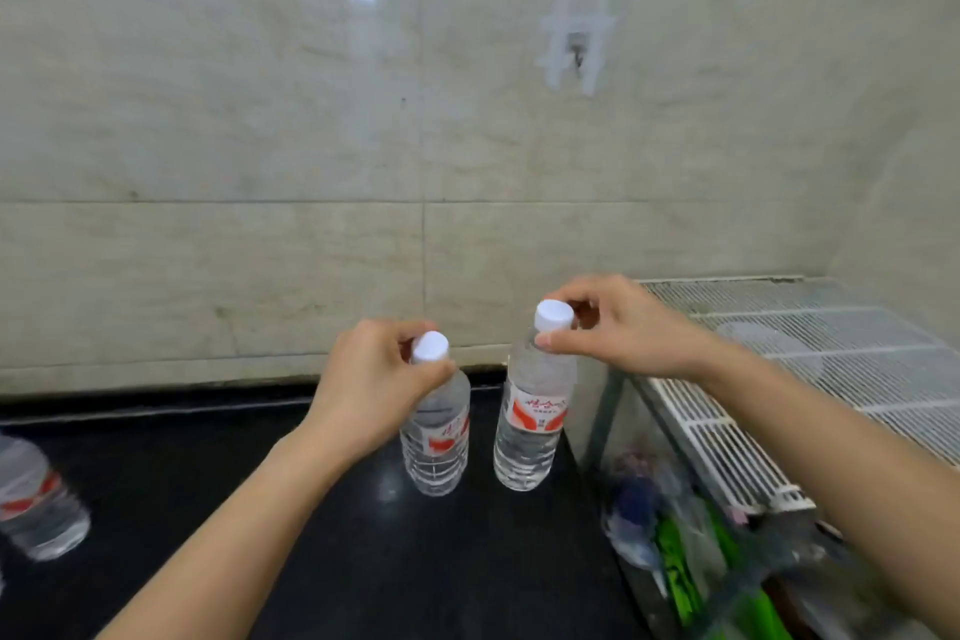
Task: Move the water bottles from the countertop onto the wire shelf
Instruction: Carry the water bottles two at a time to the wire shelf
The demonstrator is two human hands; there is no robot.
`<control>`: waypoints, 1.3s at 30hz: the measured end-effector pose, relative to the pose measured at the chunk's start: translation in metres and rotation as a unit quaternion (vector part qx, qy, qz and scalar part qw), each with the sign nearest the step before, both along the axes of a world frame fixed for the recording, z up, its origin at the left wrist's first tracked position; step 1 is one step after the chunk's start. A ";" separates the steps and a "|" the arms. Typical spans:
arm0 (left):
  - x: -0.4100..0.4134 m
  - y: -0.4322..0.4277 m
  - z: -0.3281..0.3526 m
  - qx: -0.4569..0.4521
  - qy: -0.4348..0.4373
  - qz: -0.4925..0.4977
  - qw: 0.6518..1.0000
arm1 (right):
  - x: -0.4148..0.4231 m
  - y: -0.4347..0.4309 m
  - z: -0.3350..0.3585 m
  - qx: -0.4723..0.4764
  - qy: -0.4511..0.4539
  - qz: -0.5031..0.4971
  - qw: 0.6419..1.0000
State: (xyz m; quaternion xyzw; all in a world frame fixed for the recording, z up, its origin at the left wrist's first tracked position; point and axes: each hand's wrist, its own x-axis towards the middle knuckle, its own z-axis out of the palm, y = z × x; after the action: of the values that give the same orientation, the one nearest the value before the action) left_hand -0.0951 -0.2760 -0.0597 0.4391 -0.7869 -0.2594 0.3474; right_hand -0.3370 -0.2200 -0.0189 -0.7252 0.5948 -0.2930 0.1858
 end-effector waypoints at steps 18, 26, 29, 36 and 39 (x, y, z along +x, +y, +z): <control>-0.440 0.024 0.105 -0.134 0.032 -0.100 0.985 | -0.415 0.076 0.086 -0.094 0.008 -0.101 0.990; -0.567 0.004 0.095 -0.136 -0.008 -0.148 0.980 | -0.516 0.065 0.080 -0.059 0.098 -0.202 0.973; -0.606 -0.007 0.087 -0.159 -0.015 -0.157 0.975 | -0.550 0.046 0.073 -0.050 0.119 -0.221 0.967; -0.681 -0.041 0.079 -0.131 -0.013 -0.132 0.982 | -0.614 -0.001 0.062 -0.022 0.119 -0.238 0.964; -0.701 -0.053 0.073 -0.114 -0.025 -0.123 0.985 | -0.629 -0.018 0.056 -0.007 0.115 -0.239 0.964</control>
State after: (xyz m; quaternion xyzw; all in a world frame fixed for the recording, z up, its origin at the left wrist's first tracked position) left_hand -0.7961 -0.3288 0.0130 0.3024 -0.8680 -0.1977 0.3407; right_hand -0.9658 -0.2382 0.0368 -0.5921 0.7662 -0.2472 0.0357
